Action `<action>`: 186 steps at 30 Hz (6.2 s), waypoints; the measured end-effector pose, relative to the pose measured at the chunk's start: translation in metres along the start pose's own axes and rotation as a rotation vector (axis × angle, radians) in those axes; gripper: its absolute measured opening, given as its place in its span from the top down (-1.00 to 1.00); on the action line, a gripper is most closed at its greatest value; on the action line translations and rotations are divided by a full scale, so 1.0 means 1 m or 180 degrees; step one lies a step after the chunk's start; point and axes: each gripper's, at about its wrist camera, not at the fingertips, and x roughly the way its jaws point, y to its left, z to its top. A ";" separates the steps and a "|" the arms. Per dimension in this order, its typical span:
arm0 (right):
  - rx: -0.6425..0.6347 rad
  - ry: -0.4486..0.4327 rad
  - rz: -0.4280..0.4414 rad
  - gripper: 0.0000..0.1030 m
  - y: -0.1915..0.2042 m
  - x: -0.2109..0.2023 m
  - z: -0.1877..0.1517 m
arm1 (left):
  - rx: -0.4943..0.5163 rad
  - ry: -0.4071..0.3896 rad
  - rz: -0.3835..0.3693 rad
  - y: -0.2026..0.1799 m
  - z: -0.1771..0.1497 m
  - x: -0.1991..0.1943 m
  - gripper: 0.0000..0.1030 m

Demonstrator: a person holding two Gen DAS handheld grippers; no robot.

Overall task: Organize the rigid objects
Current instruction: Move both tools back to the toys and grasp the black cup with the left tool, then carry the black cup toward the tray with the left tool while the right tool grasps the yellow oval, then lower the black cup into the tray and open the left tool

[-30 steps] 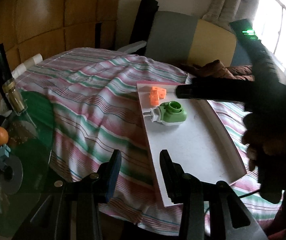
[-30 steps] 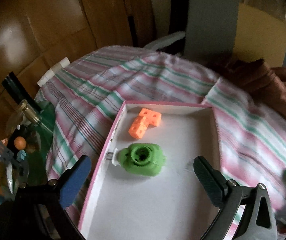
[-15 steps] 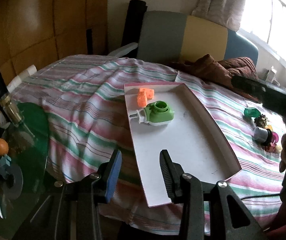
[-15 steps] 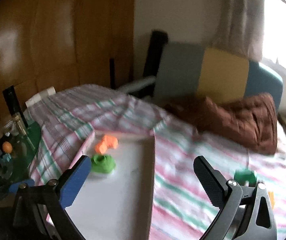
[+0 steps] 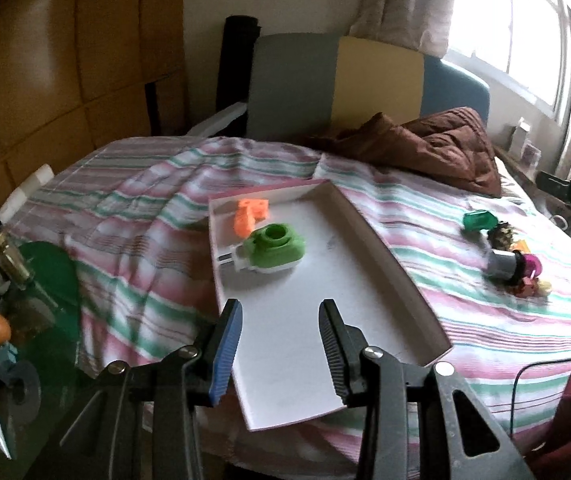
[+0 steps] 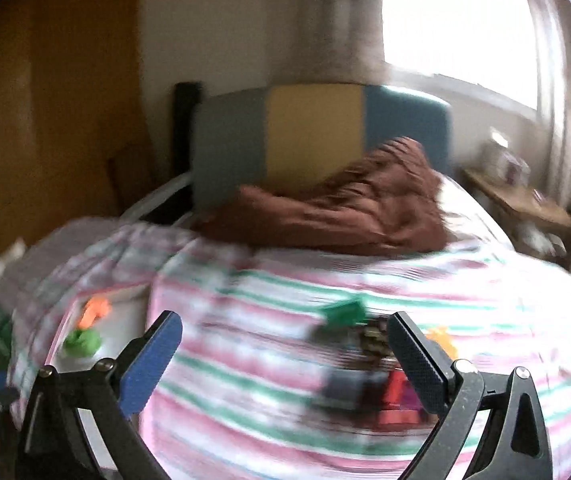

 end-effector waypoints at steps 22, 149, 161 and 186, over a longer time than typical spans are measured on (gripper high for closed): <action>0.1895 0.0396 -0.0577 -0.99 -0.209 0.019 -0.040 | 0.0406 0.0733 -0.1169 -0.149 0.031 0.055 0.22; 0.0534 0.1750 -0.1012 -0.49 -0.158 0.111 -0.091 | -0.0335 0.0651 -0.0702 0.013 0.000 0.060 0.11; 0.0539 0.1752 -0.1014 -0.49 -0.157 0.112 -0.090 | -0.0430 0.0826 -0.0304 0.024 0.016 0.123 0.10; 0.0534 0.1749 -0.1016 -0.49 -0.159 0.114 -0.089 | -0.0174 0.0391 -0.0004 0.017 0.014 0.064 -0.18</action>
